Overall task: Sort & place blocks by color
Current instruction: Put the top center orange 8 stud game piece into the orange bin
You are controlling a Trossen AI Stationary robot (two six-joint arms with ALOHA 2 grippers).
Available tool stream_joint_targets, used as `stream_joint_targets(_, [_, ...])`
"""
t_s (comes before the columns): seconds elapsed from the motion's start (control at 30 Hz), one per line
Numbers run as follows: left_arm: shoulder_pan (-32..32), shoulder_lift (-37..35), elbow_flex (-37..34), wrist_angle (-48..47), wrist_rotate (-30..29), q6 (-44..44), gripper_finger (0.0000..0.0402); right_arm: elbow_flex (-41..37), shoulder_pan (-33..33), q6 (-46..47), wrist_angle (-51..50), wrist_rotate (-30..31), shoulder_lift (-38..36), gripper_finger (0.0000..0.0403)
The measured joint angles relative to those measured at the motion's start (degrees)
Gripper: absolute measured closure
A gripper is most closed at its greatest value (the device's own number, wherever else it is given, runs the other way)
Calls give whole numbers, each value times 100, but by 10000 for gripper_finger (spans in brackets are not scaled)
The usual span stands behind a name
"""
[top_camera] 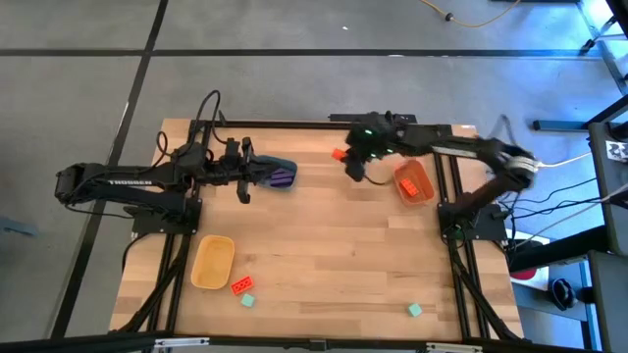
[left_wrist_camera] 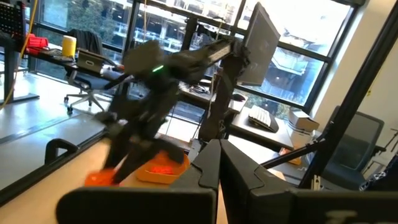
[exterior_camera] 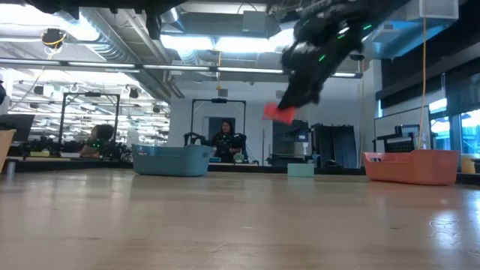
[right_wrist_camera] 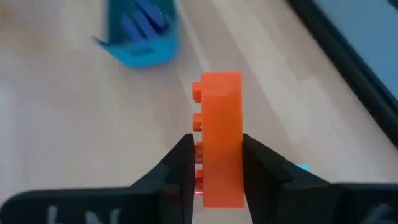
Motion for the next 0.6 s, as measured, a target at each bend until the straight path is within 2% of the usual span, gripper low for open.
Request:
stream_joint_targets(0.17, [-1, 0, 0, -8, 43, -140, 401, -1457, 568, 1158, 955, 31, -1672, 307])
stream_joint_targets(0.33, [-1, 0, 0, -27, 45, -142, 401, -2605, 1436, 2109, 2440, 235, -3015, 307])
stream_joint_targets(0.5, [-1, 0, 0, -32, 46, -142, 401, -2988, 2040, 2366, 3686, 894, -3573, 307])
stream_joint_targets(0.6, [-1, 0, 0, -32, 64, -142, 401, -2992, 2124, 2356, 4043, 926, -3590, 307])
